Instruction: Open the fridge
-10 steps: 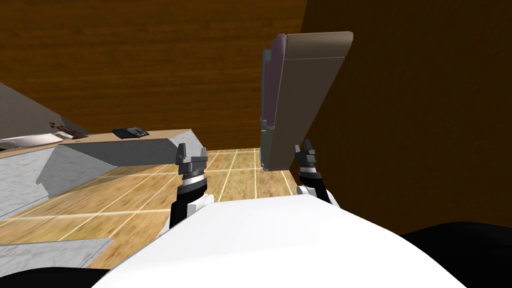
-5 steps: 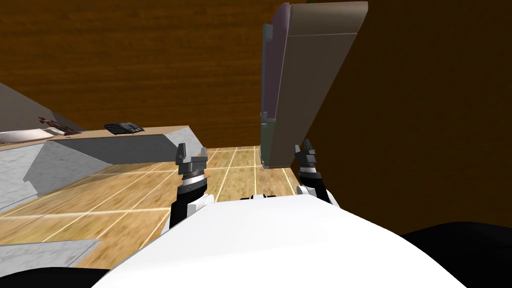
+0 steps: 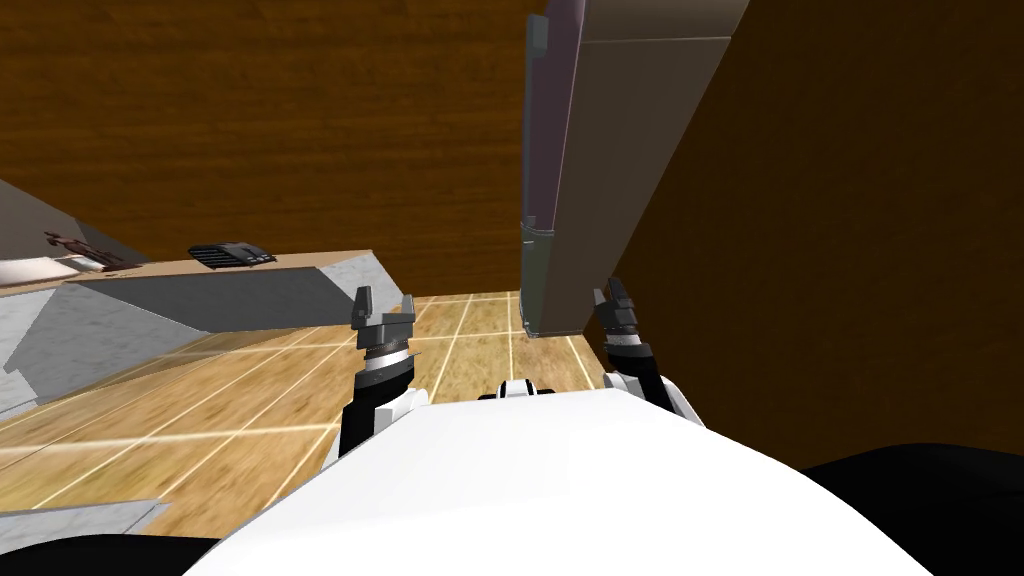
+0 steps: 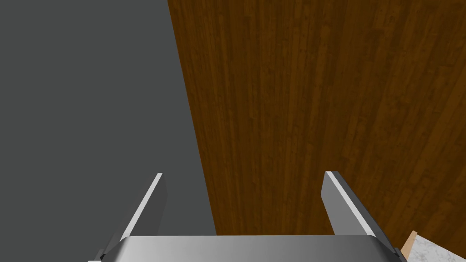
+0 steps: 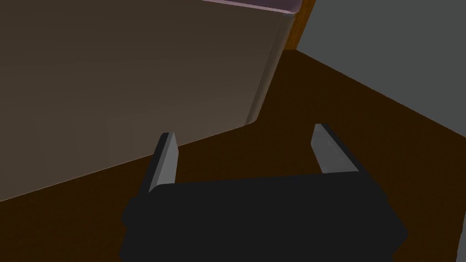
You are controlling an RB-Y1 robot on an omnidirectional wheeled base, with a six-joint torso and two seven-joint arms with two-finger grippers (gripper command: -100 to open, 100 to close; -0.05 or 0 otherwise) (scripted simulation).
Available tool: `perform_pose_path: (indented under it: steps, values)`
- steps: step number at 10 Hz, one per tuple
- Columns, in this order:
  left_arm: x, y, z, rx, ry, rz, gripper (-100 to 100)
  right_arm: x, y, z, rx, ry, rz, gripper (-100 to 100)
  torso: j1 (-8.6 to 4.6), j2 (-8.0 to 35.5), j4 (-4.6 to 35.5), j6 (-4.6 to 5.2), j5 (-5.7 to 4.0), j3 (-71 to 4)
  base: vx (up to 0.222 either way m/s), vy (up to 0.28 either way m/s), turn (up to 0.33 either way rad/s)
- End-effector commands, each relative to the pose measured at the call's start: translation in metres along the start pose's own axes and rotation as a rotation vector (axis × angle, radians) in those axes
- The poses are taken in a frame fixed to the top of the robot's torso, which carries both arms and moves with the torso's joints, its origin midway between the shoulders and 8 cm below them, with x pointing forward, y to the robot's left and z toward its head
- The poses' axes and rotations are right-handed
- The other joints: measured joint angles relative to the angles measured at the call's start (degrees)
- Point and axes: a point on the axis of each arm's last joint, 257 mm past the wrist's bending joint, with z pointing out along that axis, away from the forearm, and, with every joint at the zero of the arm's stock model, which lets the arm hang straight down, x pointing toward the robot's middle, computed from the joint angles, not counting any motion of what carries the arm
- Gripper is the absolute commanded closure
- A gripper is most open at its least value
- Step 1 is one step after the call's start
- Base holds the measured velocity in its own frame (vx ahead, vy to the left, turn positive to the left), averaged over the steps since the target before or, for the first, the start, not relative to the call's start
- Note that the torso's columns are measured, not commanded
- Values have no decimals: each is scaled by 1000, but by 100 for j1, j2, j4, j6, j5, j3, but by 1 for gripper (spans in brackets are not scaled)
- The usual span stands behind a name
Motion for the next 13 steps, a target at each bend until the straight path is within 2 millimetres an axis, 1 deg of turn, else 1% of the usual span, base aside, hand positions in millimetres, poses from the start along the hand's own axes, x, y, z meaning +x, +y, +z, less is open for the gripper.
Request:
perform_pose_path:
  steps: [1, 5, 12, 13]
  values:
    - [0, 0, 0, 0, 0, 0, 0, -6, 7, 2, -18, 51, -176, -100, -5, -5, -1, -1, -1, -5, 171, 54, -35]
    - [0, 0, 0, 0, 0, 0, 0, -14, 22, 6, -58, 117, -461, -100, -14, 33, 11, -1, -4, 19, 165, 55, -48]
    - [0, 0, 0, 0, 0, 0, 0, -28, 49, 13, -159, 225, -1038, -100, -9, 31, 9, -1, -2, 16, 183, 77, -57]
    - [0, 0, 0, 0, 0, 0, 0, -27, 48, 13, -159, 229, -1046, -100, -12, 32, 11, 0, -4, 18, 138, 52, -20]
